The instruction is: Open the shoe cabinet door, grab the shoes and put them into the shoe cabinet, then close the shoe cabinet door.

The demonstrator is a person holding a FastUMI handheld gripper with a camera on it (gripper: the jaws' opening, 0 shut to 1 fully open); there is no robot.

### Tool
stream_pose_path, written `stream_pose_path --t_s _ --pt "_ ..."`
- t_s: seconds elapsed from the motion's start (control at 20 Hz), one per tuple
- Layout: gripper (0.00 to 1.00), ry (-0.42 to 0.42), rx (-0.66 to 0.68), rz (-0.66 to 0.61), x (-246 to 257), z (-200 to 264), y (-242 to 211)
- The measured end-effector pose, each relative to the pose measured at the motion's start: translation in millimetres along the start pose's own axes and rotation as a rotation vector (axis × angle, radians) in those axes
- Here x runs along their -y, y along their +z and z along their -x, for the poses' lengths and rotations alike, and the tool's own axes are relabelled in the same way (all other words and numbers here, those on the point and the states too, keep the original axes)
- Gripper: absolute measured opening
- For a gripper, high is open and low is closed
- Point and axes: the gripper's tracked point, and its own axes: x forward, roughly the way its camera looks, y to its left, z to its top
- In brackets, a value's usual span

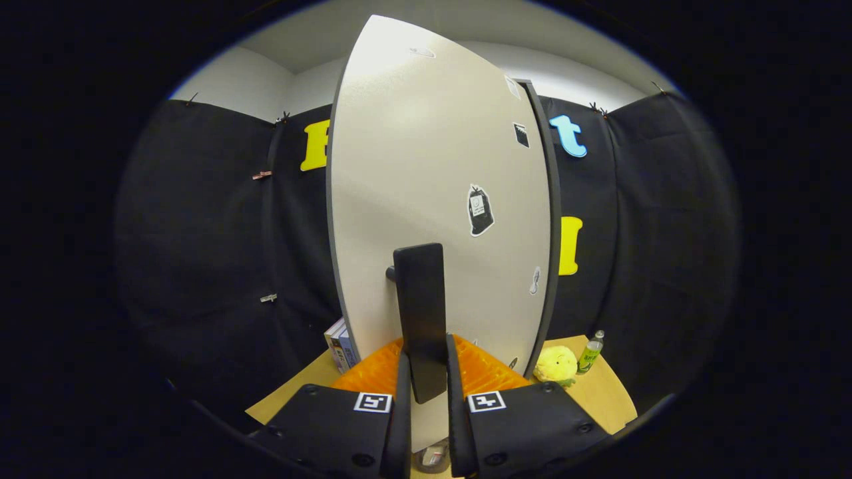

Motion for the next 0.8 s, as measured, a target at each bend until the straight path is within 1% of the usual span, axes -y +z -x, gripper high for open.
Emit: stream_pose_path --t_s 0.4,0.5,0.6,0.8 --pt "0.26 -0.096 -0.004 -0.065 48.7 33.9 -0.2" --pt "0.26 -0.101 -0.005 -0.06 56.4 39.5 -1.9" --pt "0.21 -0.104 -0.01 -0.045 65.2 43.7 -4.5" --pt "0.21 -0.131 -0.001 -0.051 85.7 50.7 -0.9"
